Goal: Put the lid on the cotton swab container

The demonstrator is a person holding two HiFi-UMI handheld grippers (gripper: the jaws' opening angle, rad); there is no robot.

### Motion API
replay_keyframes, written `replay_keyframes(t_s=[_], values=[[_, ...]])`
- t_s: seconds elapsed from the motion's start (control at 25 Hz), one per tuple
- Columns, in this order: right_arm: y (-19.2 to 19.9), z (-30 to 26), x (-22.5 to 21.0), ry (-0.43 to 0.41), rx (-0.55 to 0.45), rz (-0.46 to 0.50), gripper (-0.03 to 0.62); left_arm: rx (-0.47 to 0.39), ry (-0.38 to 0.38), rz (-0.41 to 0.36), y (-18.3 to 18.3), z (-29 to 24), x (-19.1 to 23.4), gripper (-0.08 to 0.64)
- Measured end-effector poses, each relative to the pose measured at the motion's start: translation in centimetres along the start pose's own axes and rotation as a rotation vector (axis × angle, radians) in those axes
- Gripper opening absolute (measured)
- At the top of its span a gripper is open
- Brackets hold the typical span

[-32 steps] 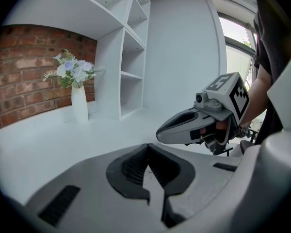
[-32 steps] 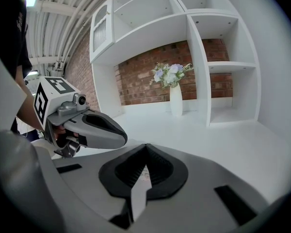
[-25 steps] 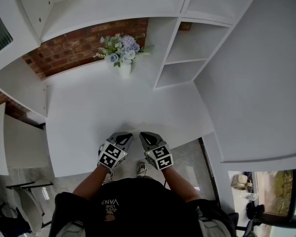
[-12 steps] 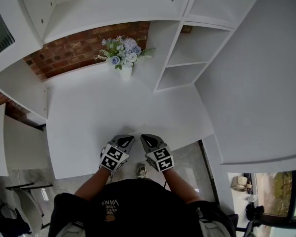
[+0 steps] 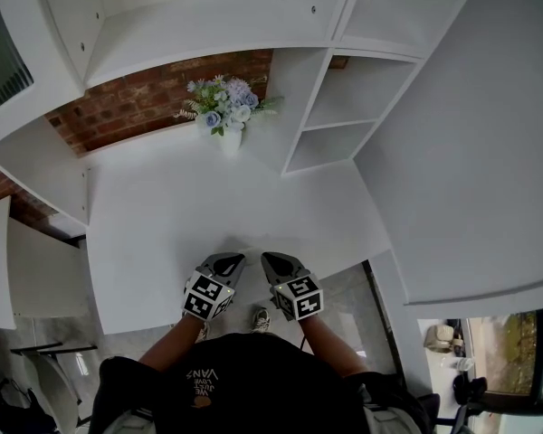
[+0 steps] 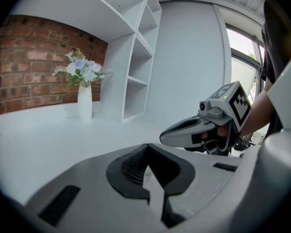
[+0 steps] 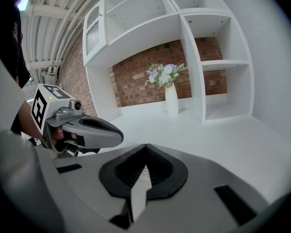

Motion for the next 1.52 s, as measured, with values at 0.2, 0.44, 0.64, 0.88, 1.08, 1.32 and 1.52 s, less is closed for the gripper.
replay_keyframes(t_s=[0.2,0.44,0.64,0.88,1.08,1.32,1.52], values=[[-1.1,1.7,0.2,0.031,-0.031,-0.054,0.000,-0.042,-0.017,0.012,-1.3,2.3,0.2,0.006],[-1.9,3.8,1.8,0.062,-0.065,-0.070,0.000,-0.062,-0.011,-0.007,-2.0,5.2,-0.1,0.006],[-2.0,5.4,2.8,0.097,-0.080,-0.097,0.000,-0.079,0.002,-0.021,-2.3,7.4,-0.6,0.006],[-2.1,7.2,3.5,0.150,-0.102,-0.114,0.000,-0.084,0.008,-0.036,-2.2,9.8,-0.8,0.006],[-2.1,8.2,4.6,0.189,-0.118,-0.131,0.000,-0.087,0.028,-0.053,-2.0,11.2,-0.9,0.006],[-1.9,9.0,5.9,0.234,-0.134,-0.147,0.000,-0.089,0.072,-0.079,-1.8,12.2,-1.2,0.006],[-1.6,9.5,6.6,0.280,-0.148,-0.174,0.000,-0.089,0.109,-0.108,-1.6,13.1,-1.6,0.006]])
Point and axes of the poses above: the fingertips, and each gripper's own axes: z backward along the fingers, x to its left, y out of its underside, the point moved 1 cm from there along z, backward along the fingers, and after that the axes turned 8 degrees about y, right-handed, at the moved point
